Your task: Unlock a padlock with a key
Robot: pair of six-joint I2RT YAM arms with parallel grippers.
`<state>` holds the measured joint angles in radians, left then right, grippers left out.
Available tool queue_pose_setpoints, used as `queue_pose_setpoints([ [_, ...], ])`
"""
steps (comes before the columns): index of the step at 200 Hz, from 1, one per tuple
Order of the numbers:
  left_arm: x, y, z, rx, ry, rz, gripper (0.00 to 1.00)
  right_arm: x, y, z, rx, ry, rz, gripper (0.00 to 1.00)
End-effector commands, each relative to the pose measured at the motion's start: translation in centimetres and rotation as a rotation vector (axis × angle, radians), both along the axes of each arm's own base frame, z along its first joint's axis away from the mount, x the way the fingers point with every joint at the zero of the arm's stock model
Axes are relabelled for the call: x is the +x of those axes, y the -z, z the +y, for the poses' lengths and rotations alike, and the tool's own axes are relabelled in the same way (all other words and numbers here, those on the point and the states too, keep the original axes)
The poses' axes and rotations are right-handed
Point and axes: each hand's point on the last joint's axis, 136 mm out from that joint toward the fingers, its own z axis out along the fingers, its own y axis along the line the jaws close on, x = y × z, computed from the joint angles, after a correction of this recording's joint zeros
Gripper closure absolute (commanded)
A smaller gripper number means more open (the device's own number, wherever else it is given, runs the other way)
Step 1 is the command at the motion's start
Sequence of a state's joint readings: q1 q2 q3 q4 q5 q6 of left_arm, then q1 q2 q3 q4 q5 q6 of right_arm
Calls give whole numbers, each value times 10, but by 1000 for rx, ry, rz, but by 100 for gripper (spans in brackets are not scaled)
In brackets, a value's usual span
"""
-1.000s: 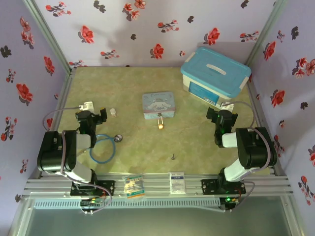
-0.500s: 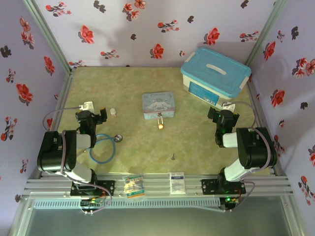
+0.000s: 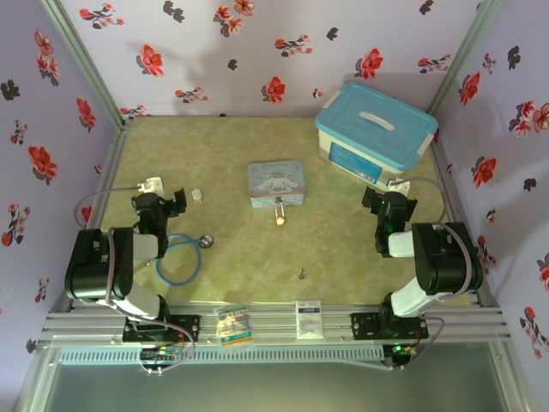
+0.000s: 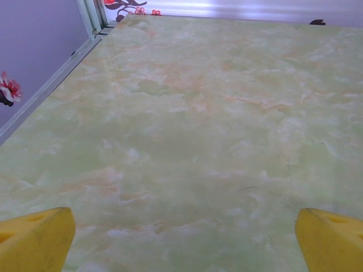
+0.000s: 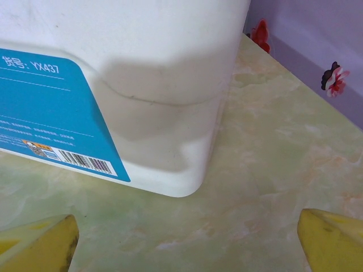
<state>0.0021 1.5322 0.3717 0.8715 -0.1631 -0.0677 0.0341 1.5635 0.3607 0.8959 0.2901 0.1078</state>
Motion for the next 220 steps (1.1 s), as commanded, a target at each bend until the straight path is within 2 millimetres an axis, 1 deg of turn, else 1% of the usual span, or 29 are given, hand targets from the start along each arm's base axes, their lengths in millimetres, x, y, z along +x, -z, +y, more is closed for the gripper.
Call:
queue_pose_setpoints([
  [1,2,-25,6,22,-37,-48,0,3,-19,-1,5,3,-43,1],
  [18,-2,-35,7,24,-41,-54,0,0,-31,-2,5,7,-38,1],
  [39,-9,-53,17,25,-104,-72,0,-2,-42,2,1,-14,-47,1],
  [55,-20,-68,30,-37,-212,-58,0,-11,-48,-8,32,57,-6,1],
  [59,-23,-73,32,-58,-234,-43,0,-14,-54,-12,36,90,-6,1],
  [69,-27,-87,31,-100,-247,-20,0,-23,-66,-15,67,115,-7,1],
  [79,-32,-103,23,-155,-214,-26,0,-31,-80,-15,141,147,-32,1],
  [84,-33,-111,14,-190,-170,-44,0,-34,-85,-13,169,137,-33,1],
  [97,-39,-132,-11,-286,-38,-100,0,-37,-94,16,252,-19,-5,1],
  [107,-47,-142,-23,-384,10,-131,0,-42,-100,30,334,-67,7,1],
  [118,-55,-149,-34,-490,43,-145,0,-48,-98,42,421,-98,37,1],
  [130,-62,-155,-54,-601,125,-136,0,-54,-93,59,497,-164,84,1],
  [140,-68,-157,-71,-676,180,-112,0,-61,-85,69,560,-178,138,2],
  [148,-74,-155,-87,-717,224,-73,0,-67,-78,81,599,-205,185,3],
  [157,-82,-154,-106,-721,278,-31,0,-75,-68,92,606,-223,247,5],
  [175,-97,-152,-144,-718,382,14,0,-94,-53,117,547,-272,347,7],
  [185,-105,-150,-160,-738,420,37,0,-105,-46,132,507,-308,392,8],
  [195,-111,-143,-174,-768,437,68,0,-117,-37,144,483,-329,434,10],
  [204,-119,-137,-190,-786,468,92,0,-128,-30,157,478,-361,472,14],
  [220,-135,-124,-215,-769,522,160,0,-149,-21,177,445,-403,518,19],
])
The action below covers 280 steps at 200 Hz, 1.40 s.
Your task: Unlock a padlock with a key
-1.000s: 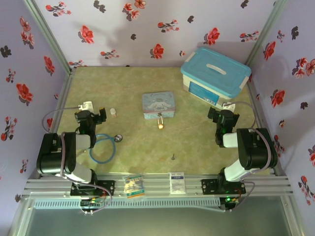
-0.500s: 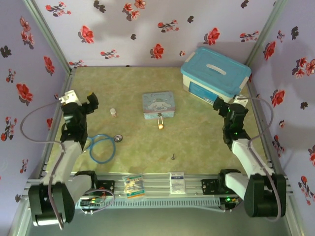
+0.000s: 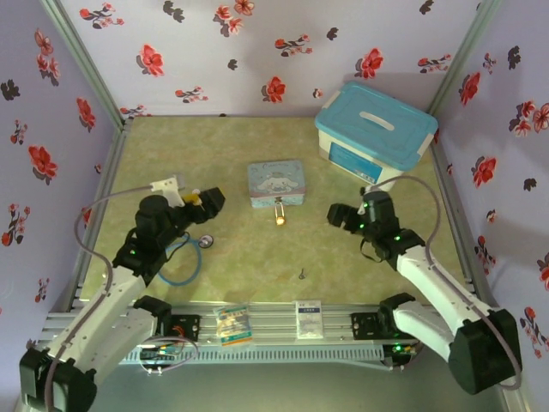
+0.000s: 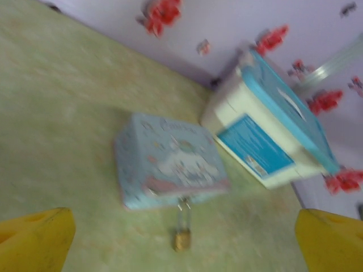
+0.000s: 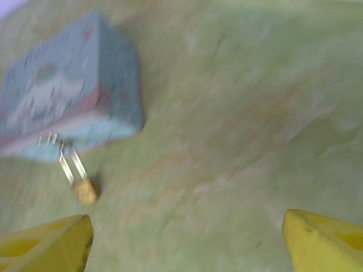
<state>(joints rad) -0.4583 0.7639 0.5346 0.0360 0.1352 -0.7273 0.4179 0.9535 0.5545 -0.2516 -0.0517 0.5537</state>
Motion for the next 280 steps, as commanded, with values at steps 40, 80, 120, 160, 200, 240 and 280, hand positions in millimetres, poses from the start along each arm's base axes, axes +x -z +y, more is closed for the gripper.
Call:
queue_pose_setpoints([
  [40,-59,47,-71,30,154,110,0,-73,39,48,-143,-132,107,36],
  [80,-85,73,-95,17,189,146,0,-96,59,73,-242,-196,115,42],
  [120,-99,81,-112,44,231,150,0,-111,80,112,-295,-281,136,47],
  [160,-99,82,-114,19,218,136,0,-114,93,108,-458,-263,124,54],
  [200,-99,85,-109,22,206,132,0,-128,105,111,-486,-279,138,60],
  [240,-99,86,-102,10,188,130,0,-134,114,103,-539,-270,157,62],
  [280,-100,88,-98,-2,176,132,0,-138,117,85,-561,-223,164,65],
])
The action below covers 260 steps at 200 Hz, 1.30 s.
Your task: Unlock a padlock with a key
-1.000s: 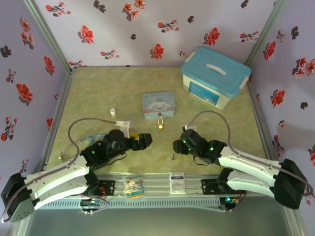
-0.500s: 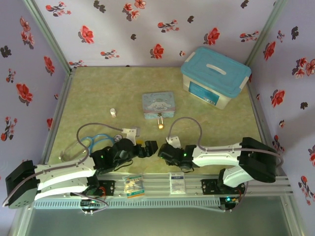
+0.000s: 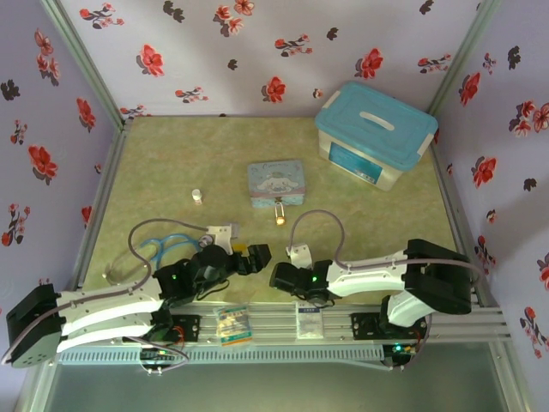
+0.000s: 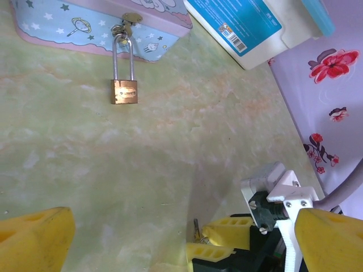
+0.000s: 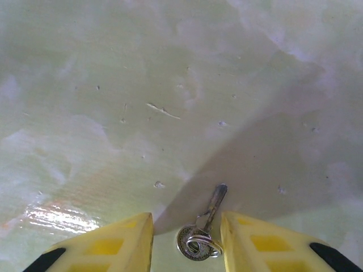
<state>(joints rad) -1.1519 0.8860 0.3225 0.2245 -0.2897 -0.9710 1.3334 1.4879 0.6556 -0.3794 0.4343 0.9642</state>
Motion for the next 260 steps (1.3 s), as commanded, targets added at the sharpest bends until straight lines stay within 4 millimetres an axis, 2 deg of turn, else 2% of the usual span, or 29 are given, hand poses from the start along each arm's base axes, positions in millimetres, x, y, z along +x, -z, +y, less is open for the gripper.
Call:
queue_pose_setpoints([
  [1,3,-4,5,-33,-37,-11,0,-2,8,-32,-93,64,-10,65],
  [22,3,-6,5,-44,-44,-8,0,-4,9,-38,-82,81,-8,67],
  [73,5,-6,5,-47,-52,-9,0,-6,8,-48,-68,105,-6,66],
  [112,6,-2,3,-40,-53,-5,0,-5,14,-35,13,100,-8,70],
  [141,6,0,2,-40,-57,2,0,-3,17,-25,79,80,-15,81],
  [173,7,0,2,-44,-60,7,0,-4,19,-30,88,84,-16,89],
  [198,7,1,1,-40,-58,5,0,-3,9,-23,174,32,-32,100],
  [219,8,2,-1,-34,-53,-4,0,-2,-1,-20,271,-17,-30,100],
  [247,11,1,-8,-5,-39,-27,0,4,-11,-30,419,-20,-29,100],
  [260,12,2,-13,-18,-40,-21,0,6,-24,-31,477,-43,-62,100],
])
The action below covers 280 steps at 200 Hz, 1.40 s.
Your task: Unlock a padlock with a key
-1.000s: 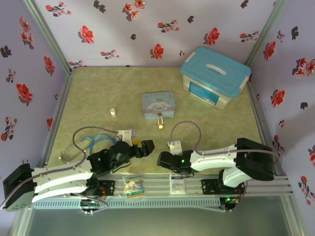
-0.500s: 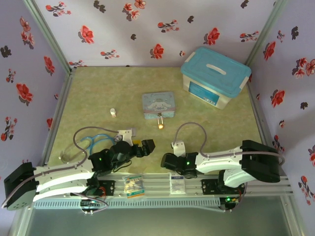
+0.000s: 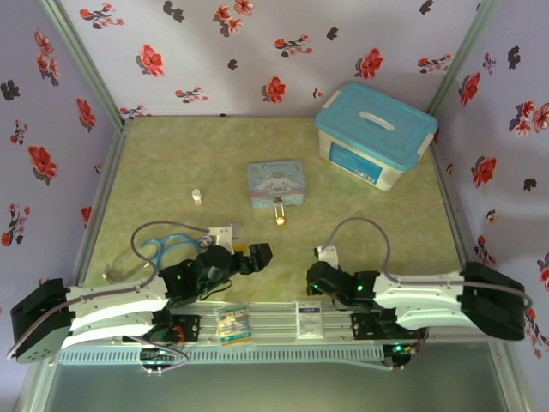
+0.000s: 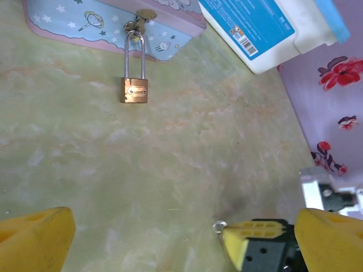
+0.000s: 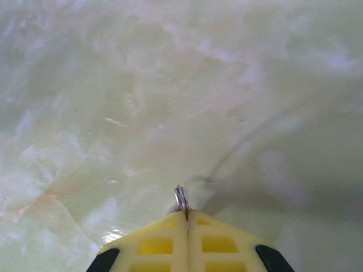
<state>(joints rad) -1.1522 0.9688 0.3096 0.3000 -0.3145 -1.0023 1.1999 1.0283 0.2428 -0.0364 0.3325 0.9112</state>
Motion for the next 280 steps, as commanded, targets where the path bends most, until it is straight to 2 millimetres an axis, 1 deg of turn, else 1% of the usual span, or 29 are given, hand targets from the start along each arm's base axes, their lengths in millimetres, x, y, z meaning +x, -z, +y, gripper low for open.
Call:
queue_pose_setpoints([
  [1,6,-11,-10,-22,-5,-40,1,-2,-17,5,105,-82,-38,100],
  [7,6,-13,-14,-45,1,-48,4,-1,-25,6,126,-95,-61,100],
  [17,4,-23,-24,-103,20,-84,5,0,-34,3,153,-104,-99,100],
  [25,4,-29,-30,-139,27,-104,6,3,-39,0,173,-91,-120,100],
  [31,5,-33,-34,-152,28,-112,7,5,-39,-4,186,-79,-125,100],
  [40,7,-32,-39,-142,30,-108,7,8,-39,-10,200,-53,-118,100],
  [49,9,-28,-43,-105,31,-96,7,10,-37,-17,191,-28,-104,100],
  [59,10,-23,-48,-60,37,-85,9,10,-34,-24,162,-9,-90,100],
  [78,9,-22,-56,-28,59,-89,10,7,-32,-28,153,-18,-84,100],
  [96,8,-22,-68,-30,98,-92,11,4,-40,-19,221,-48,-93,100],
  [104,8,-18,-69,-40,86,-55,11,4,-43,-18,246,-39,-95,100],
  [112,8,-15,-70,-84,56,-2,12,6,-53,-15,294,-36,-115,100],
  [118,8,-15,-70,-151,24,50,14,7,-59,-14,313,-32,-125,100],
  [128,4,-27,-74,-279,1,75,16,8,-69,-11,349,-29,-137,100],
  [132,3,-37,-75,-338,-9,72,16,9,-75,-9,368,-30,-146,100],
  [147,2,-66,-76,-502,-49,79,11,14,-95,-3,425,-25,-186,100],
  [160,5,-82,-74,-613,-81,108,9,21,-115,3,475,-17,-235,100],
  [168,8,-87,-71,-683,-111,137,6,25,-127,7,497,-15,-262,100],
  [171,9,-88,-71,-708,-122,151,5,27,-134,8,515,-14,-278,100],
  [174,9,-88,-70,-727,-131,161,4,28,-133,10,504,-17,-276,100],
  [182,11,-87,-70,-793,-154,207,1,31,-144,17,516,-30,-295,100],
  [197,11,-87,-76,-893,-166,267,0,36,-160,31,525,-61,-319,100],
  [209,9,-87,-81,-943,-175,296,0,38,-168,42,530,-89,-326,100],
  [213,7,-86,-83,-950,-182,307,0,38,-167,46,525,-100,-323,100],
  [214,7,-86,-83,-952,-184,310,0,39,-170,46,531,-101,-327,100],
  [239,1,-77,-84,-957,-243,317,0,44,-174,60,535,-117,-330,100],
  [266,1,-66,-80,-965,-282,334,0,45,-173,69,577,-123,-321,100],
  [280,-1,-64,-82,-967,-281,343,0,45,-172,71,579,-127,-318,100],
])
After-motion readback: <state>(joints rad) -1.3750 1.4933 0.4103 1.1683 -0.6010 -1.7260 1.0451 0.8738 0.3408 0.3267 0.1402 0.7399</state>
